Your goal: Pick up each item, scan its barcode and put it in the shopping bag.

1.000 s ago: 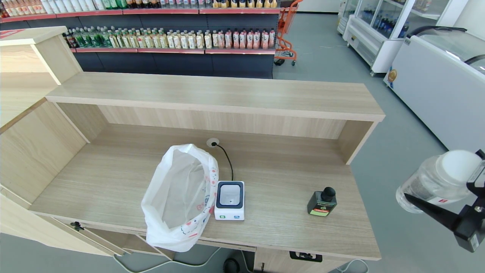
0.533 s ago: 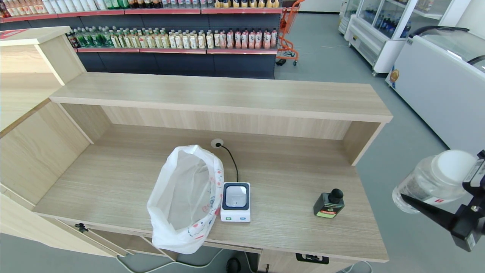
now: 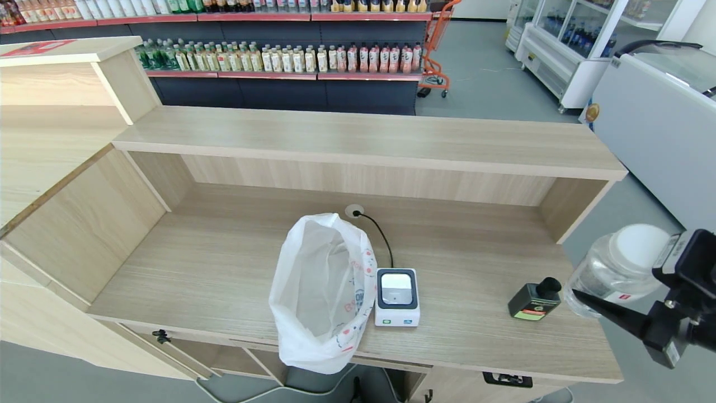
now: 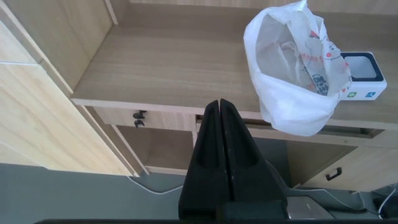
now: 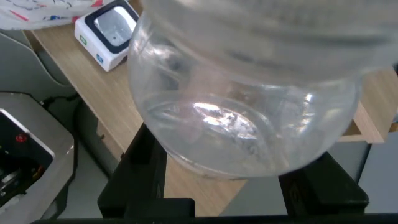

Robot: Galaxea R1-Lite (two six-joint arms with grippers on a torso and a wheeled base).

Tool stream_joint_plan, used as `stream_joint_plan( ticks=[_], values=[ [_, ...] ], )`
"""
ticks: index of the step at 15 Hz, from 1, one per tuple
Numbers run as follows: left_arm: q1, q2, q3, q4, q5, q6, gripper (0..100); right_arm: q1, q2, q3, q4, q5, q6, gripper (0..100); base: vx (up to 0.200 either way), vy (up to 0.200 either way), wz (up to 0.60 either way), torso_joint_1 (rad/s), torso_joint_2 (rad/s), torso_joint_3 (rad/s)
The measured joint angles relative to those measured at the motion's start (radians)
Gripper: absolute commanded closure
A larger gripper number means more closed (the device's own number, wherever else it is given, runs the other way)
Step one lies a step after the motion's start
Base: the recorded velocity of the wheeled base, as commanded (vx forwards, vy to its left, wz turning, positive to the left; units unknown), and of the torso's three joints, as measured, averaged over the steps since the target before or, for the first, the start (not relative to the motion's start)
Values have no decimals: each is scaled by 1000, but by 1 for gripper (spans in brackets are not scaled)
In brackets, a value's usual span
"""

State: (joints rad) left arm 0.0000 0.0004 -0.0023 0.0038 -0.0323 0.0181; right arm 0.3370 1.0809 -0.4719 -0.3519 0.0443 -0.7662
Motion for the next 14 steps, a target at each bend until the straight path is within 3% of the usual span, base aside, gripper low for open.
stream_joint_plan(
  ticks=[3,8,14],
  values=[
    [0,0,0,-1,0,1,100,-4,73,-5,-119,38,4,100,0,200,0,2,4,1],
    [0,0,0,1,1,-4,100,-7,210,-4,-230,97,-13,100,0,0,0,0,0,0],
    [0,0,0,0,0,-5,100,-7,381,35,-488,201,-83,100,0,0,0,0,0,0]
  ],
)
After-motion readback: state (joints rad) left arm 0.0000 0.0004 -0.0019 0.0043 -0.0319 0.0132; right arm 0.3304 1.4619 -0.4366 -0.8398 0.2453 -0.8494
